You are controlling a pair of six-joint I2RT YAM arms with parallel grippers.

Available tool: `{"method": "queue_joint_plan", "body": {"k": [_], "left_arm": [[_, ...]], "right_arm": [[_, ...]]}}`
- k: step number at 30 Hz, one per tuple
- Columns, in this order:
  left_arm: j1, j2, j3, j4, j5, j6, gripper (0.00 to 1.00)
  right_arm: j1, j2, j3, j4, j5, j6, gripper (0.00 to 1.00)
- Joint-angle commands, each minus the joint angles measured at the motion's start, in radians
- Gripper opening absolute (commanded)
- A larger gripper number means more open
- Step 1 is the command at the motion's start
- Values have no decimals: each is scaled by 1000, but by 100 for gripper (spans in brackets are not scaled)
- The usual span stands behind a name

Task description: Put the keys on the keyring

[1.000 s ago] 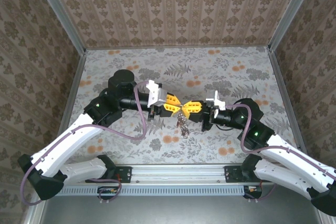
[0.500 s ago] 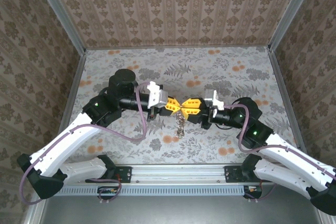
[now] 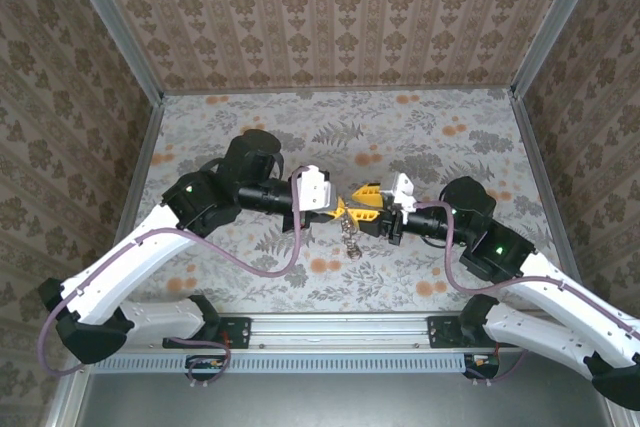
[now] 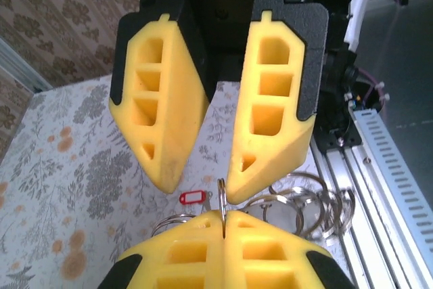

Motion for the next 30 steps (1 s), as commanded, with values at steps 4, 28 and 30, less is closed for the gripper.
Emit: {"method": "queue_joint_plan", "body": {"k": [4,28,30], "left_arm": [[-21,11,69,-68,-50,61,0],[-48,60,117,-123,-68,76,0],[-47,49,93,-90,-64,60,0]], "right_arm": [[11,21,58,-127,-17,-90,27],[25,30,75,-133,-42,-127,0],[25,17,63,-115,-36,-116,0]]}}
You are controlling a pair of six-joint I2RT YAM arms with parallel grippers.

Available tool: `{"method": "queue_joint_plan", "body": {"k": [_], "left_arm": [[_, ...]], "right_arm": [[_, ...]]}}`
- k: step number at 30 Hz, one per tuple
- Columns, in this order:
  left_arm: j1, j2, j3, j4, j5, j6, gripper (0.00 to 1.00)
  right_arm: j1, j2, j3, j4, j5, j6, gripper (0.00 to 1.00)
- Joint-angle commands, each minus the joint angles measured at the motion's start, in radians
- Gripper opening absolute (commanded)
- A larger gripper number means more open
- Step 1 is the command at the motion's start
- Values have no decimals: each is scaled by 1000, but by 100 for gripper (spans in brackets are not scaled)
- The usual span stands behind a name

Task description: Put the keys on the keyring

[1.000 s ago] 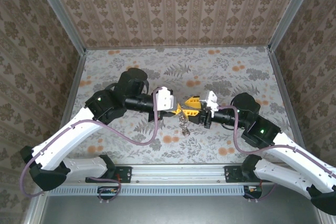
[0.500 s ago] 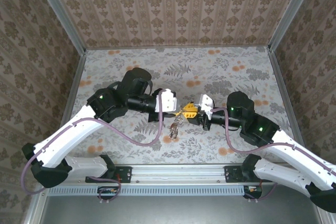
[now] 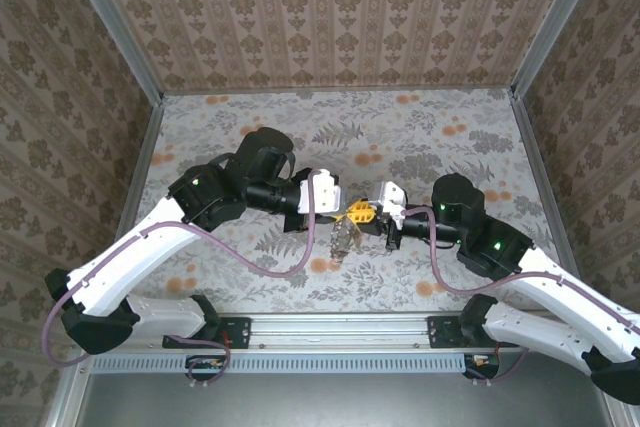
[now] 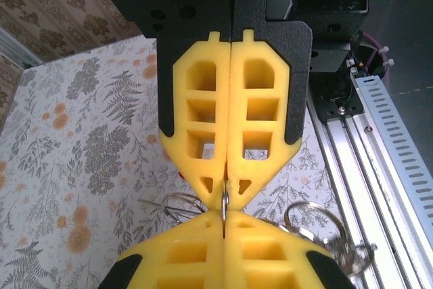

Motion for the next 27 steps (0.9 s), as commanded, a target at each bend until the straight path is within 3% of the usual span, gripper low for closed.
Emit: {"method": "queue_joint_plan", "body": {"k": [1,8,16,24,27], "left_arm": [[-7,-21,-17,62,23,1,0],[59,-111,-167,304,196,-139,11],[82,-150,-236,420,259,-213,14],[85,-161,-249,453,282,-219,0],[86,-159,-251,469,302,-224,0]], "right_arm": [[8,-28,7,42,-11,13,0],[7,-67,-55,242,-59,149,0],[8,-64,-104,420,-95,260,0],[8,-55,-116,471,-119,296,0],[8,-48,-121,479,-124,301,0]]}}
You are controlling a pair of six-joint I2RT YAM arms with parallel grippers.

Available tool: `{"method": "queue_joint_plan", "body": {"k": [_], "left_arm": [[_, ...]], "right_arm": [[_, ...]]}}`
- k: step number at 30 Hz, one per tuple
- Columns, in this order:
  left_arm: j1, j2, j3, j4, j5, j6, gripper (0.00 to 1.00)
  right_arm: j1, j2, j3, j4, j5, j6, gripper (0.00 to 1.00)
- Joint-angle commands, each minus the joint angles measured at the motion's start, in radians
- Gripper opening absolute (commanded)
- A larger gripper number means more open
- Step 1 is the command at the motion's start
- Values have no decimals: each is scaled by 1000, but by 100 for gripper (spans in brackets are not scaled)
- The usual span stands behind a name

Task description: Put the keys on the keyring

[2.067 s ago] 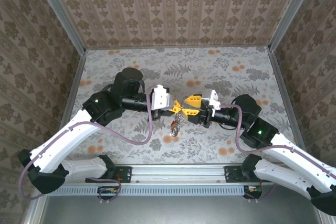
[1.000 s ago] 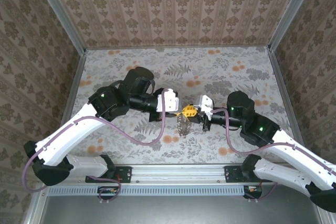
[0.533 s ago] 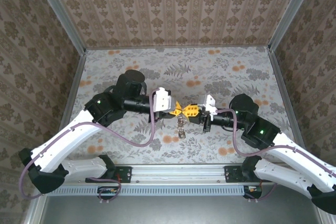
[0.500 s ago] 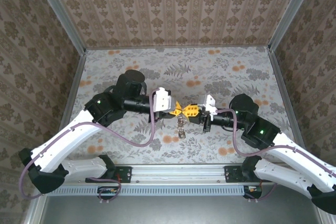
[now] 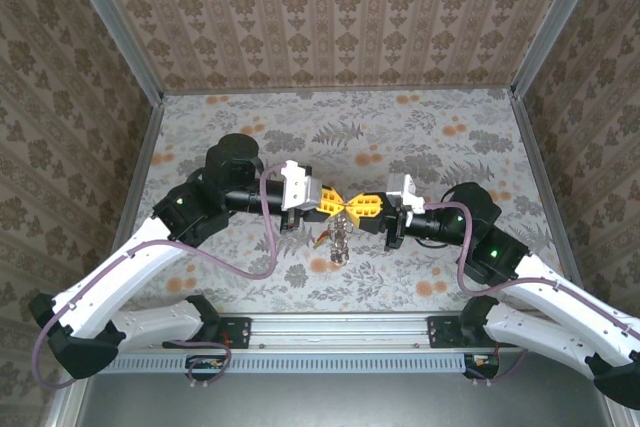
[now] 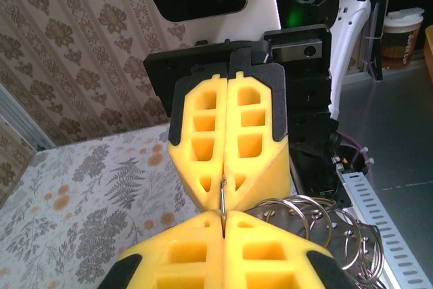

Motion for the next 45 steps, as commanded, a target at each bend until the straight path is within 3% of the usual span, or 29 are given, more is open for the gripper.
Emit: {"method": "queue_joint_plan", "body": {"k": [1,5,6,9,12,17,25,37,39,42,45], "left_arm": [[0,3,-16,63,49,-20,0],[-1,3,-11,49,37,-8,0],[-1,0,-6,32,26,5,0],[-1,5,25,-56,-23,53,0],[-1,21,69,-149,-66,101,0],[-4,42,106,-219,-102,143,0],[-3,56,115,-231,-105,151,0],[-5,78,132,-255,-84,153,0],[-8,78,134,-260,-87,154,0],[-10,73,134,-258,-91,154,0],[-11,72,129,-245,-92,147,0]], "right_arm": [[7,2,-7,105,-50,36,0],[7,16,12,54,-40,24,0],[7,15,20,17,-28,10,5],[8,1,50,-111,56,-48,33],[8,-9,99,-259,131,-136,37],[9,-9,127,-347,157,-208,34],[9,42,143,-345,65,-218,29],[10,58,155,-325,65,-230,23],[9,62,157,-326,61,-231,19],[11,68,163,-337,60,-236,1],[11,62,159,-333,65,-242,0]]}}
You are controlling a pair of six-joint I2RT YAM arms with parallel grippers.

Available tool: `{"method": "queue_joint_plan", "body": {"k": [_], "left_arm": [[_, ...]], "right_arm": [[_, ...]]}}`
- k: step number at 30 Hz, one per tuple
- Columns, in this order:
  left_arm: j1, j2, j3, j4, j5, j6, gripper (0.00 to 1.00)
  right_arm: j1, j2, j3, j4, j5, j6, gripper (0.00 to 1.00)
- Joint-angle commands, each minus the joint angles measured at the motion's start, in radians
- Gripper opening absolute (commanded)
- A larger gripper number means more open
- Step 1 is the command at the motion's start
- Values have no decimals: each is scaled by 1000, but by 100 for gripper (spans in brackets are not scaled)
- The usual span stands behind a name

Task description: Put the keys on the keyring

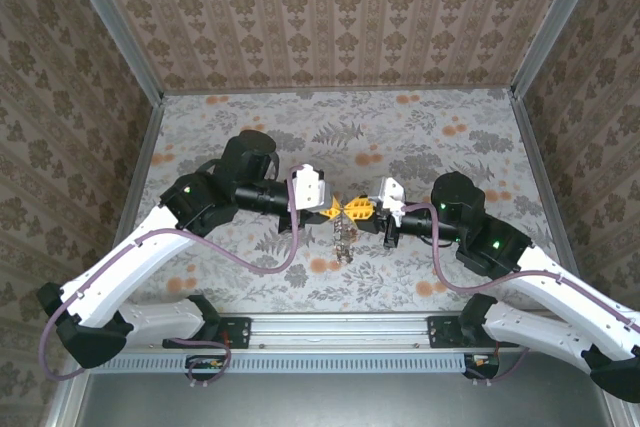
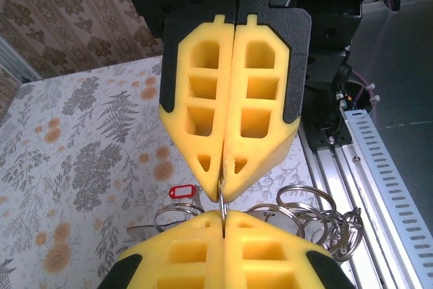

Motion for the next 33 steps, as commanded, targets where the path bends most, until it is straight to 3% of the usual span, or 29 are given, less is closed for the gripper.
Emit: {"method": "queue_joint_plan", "body": {"k": [1,20,29,33], "left_arm": [[-8,-6,31,33,28,12,0],[9,-21,-28,156,105,-56,15],[18,-32,-36,144,100,-59,11],[19,-32,-38,142,101,-56,0]], "right_arm": [[6,-2,30,15,-10,-13,0],[7,-44,-51,194,-71,72,0],[7,-62,-63,222,-68,88,0],[7,-63,-70,242,-74,102,0]]}}
